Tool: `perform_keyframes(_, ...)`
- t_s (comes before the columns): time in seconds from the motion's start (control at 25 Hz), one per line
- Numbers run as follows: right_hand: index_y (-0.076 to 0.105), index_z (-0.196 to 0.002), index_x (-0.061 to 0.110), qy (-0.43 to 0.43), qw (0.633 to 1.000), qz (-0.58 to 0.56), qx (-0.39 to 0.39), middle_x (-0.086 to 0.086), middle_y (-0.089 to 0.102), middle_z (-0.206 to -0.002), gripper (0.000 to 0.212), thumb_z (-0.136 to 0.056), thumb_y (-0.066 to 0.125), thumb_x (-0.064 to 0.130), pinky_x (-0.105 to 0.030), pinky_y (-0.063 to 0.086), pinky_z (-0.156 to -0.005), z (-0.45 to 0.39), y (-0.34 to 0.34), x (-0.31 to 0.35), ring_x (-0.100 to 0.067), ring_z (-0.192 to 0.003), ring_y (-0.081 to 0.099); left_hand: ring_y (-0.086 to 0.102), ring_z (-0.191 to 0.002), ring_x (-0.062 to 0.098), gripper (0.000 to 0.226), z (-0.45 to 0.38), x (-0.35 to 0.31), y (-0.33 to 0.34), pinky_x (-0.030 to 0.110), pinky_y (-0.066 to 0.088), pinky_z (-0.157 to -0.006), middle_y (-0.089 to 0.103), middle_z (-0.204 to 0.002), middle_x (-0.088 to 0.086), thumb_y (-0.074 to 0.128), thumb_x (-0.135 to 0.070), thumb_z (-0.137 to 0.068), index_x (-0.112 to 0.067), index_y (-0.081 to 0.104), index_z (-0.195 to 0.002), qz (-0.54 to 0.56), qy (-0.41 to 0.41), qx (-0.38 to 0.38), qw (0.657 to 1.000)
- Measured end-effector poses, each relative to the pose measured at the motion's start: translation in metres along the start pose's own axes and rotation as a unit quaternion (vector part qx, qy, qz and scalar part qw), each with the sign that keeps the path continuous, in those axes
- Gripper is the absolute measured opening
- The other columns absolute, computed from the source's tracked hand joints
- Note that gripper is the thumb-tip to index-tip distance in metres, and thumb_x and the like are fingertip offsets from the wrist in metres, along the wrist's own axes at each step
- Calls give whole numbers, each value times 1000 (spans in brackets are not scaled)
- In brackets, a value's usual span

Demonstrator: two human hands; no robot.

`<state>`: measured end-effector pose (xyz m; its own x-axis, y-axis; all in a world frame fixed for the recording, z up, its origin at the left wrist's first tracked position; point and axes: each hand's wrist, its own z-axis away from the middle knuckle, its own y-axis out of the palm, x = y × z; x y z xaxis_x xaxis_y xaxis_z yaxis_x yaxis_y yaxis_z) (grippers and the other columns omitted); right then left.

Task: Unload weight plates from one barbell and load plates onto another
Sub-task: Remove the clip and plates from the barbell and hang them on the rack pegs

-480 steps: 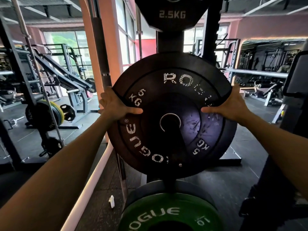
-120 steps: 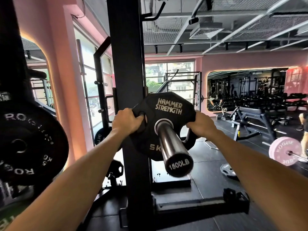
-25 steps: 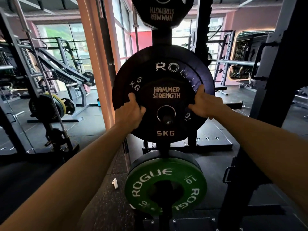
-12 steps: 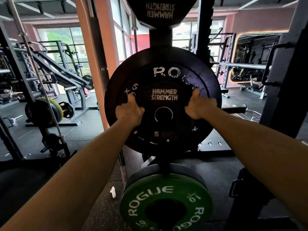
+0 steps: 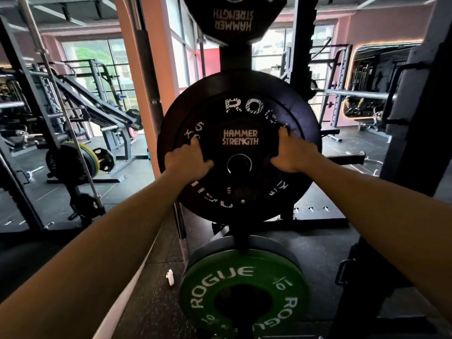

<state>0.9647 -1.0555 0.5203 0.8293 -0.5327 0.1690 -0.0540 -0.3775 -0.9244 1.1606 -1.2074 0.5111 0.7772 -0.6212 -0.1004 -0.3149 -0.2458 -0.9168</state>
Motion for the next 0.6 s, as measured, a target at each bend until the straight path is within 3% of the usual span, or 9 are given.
perform_keyframes(0.2,32,-140,17,-64,998,-19,-7,-10,40,-142,74,-79,64,47,-47,41,-101,32,-29,-16,-34,-127,45,55,-114,30,66,29,2,-28,40,45,-90,52,-132,5,56,-70,-77,-29,46,-127,96,44,15,994)
perform_keyframes(0.36,34,-141,24,-95,995,-38,11,-3,40,-144,76,-77,64,52,-48,37,-105,63,-48,-32,-30,-129,44,54,-117,27,71,62,-21,-49,43,45,-98,51,-131,1,51,-81,-66,-38,49,-123,118,36,25,992)
perform_keyframes(0.6,29,-145,27,-119,992,-47,8,-1,38,-146,79,-77,64,47,-47,35,-106,114,-87,-67,-26,-129,43,51,-119,25,71,123,-59,-87,42,42,-101,48,-135,0,58,-77,-70,-36,48,-127,128,26,19,991)
